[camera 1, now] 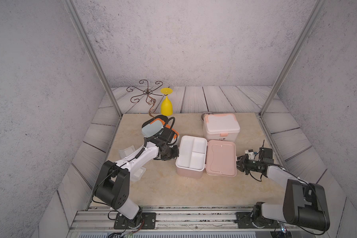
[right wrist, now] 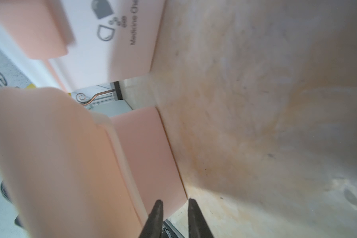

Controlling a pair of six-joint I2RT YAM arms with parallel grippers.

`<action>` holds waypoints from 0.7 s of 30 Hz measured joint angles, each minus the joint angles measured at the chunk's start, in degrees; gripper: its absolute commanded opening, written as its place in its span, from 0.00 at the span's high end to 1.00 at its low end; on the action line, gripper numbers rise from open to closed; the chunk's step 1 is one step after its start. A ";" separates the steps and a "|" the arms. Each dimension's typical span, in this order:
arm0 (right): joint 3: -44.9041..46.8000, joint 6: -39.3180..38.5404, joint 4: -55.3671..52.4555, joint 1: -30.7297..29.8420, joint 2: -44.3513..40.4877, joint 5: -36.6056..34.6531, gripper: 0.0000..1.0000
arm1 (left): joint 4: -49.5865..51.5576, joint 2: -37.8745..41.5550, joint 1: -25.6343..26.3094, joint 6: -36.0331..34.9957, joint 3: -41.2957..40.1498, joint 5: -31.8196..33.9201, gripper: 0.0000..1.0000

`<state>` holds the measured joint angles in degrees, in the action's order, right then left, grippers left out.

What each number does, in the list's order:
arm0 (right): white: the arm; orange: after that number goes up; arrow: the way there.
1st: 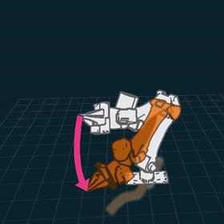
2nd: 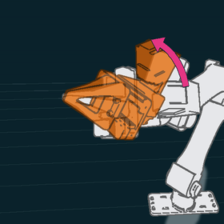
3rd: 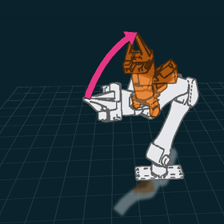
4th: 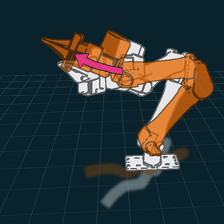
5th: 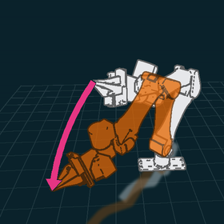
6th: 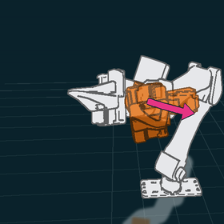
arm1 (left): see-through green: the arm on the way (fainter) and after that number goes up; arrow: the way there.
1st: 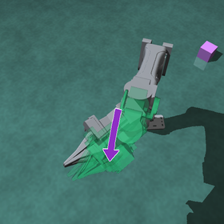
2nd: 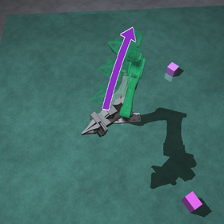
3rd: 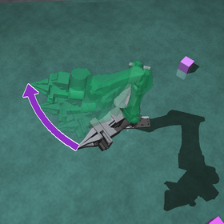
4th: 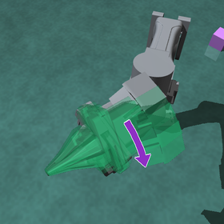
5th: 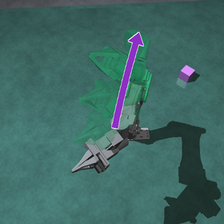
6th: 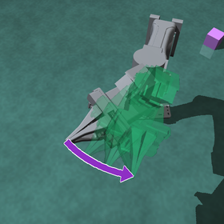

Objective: Open first aid kits and take out gauze
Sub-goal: Close the lid of the first aid kit.

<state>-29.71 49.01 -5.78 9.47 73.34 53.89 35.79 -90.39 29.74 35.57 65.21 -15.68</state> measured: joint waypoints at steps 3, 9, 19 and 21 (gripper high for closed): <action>-1.33 0.52 -0.04 -0.37 -3.54 2.01 0.76 | 0.02 -0.44 0.33 0.00 0.44 0.00 0.86; -7.26 1.22 -3.56 -5.64 -7.87 2.62 0.76 | 0.00 -1.18 1.66 0.02 0.79 -0.39 0.86; -25.11 -5.16 -17.25 -26.77 -3.04 -11.39 0.76 | 0.33 -2.34 3.17 0.46 0.79 -0.70 0.86; -27.80 -6.86 -20.79 -29.57 -0.46 -14.71 0.76 | 0.31 -2.27 3.32 0.50 0.74 -0.87 0.87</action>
<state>-57.52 42.15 -26.57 -20.10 72.88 39.18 36.10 -92.66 33.06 36.07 65.95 -16.56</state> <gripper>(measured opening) 0.239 0.135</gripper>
